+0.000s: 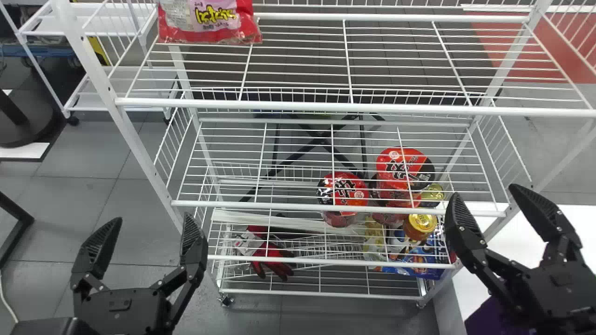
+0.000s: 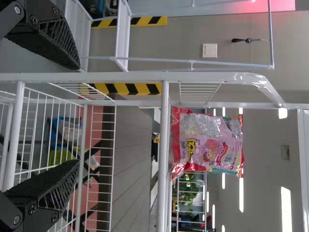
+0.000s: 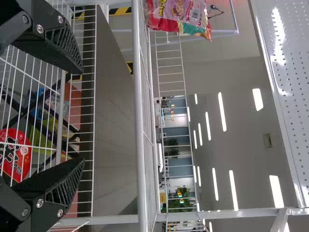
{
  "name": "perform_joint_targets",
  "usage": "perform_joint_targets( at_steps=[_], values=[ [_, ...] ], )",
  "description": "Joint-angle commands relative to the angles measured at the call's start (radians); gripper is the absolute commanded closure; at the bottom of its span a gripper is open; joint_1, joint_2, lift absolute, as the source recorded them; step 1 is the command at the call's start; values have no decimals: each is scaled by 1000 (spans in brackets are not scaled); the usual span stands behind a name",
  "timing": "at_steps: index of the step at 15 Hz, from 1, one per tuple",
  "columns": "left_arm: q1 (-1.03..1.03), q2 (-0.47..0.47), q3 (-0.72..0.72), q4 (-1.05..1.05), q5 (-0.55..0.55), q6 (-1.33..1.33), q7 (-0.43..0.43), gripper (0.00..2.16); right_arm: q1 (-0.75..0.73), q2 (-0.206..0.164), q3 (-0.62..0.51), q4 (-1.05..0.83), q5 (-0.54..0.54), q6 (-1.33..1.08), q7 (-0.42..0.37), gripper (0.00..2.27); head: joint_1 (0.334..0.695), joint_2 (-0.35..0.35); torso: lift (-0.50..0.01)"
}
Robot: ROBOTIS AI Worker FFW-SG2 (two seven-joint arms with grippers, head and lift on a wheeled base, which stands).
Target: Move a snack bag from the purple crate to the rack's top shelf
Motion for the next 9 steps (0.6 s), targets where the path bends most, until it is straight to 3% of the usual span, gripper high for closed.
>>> perform_joint_targets(
  at_steps=[1,9],
  values=[
    [1,-3,-1,-2,0,0,0,134,0,0,0,-1,0,0,0,201,695,12,-262],
    [1,-3,-3,-2,0,0,0,134,0,0,0,0,5,0,-3,201,695,6,-294]
  ],
)
